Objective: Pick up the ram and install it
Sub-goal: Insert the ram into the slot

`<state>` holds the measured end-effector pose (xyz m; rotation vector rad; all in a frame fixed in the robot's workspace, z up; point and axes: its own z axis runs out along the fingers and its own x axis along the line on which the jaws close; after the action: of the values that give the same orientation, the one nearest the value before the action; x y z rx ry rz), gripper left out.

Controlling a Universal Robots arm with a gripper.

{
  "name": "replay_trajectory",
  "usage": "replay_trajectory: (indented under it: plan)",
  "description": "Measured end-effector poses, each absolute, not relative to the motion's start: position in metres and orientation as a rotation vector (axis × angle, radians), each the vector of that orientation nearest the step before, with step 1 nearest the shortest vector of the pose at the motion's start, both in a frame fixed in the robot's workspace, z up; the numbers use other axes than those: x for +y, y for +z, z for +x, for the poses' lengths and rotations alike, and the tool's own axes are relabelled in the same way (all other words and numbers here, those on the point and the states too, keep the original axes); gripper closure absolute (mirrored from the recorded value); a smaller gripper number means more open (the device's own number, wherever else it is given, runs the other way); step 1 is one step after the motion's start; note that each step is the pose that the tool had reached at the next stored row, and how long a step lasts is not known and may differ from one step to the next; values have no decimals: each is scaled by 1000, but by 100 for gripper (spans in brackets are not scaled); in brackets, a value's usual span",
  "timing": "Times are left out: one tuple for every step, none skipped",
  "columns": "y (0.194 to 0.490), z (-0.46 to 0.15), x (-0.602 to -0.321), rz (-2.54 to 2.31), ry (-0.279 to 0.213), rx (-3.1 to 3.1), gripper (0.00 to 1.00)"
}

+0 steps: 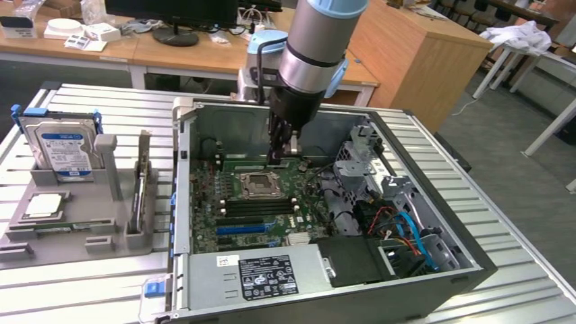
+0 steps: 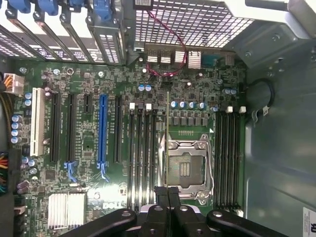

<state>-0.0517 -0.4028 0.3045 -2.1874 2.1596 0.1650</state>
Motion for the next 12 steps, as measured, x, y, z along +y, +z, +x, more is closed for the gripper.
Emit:
replay_trajectory:
  plan:
    - [304, -52, -403, -2187, 165, 2160, 89]
    - [304, -52, -403, -2188, 165, 2160, 89]
    - [304, -52, -403, -2188, 165, 2160, 89]
    - [304, -52, -403, -2188, 165, 2160, 89]
    - [304, -52, -403, -2188, 165, 2160, 89]
    - [304, -52, -403, -2187, 165, 2160, 89]
    - [304, -52, -403, -2187, 165, 2160, 89]
    - [304, -51, -403, -2188, 165, 2160, 89]
    - [304, -50, -403, -2187, 165, 2160, 89]
    - [304, -48, -403, -2187, 165, 2160, 89]
    - [304, -47, -403, -2188, 166, 2160, 89]
    - [304, -45, -403, -2188, 166, 2160, 89]
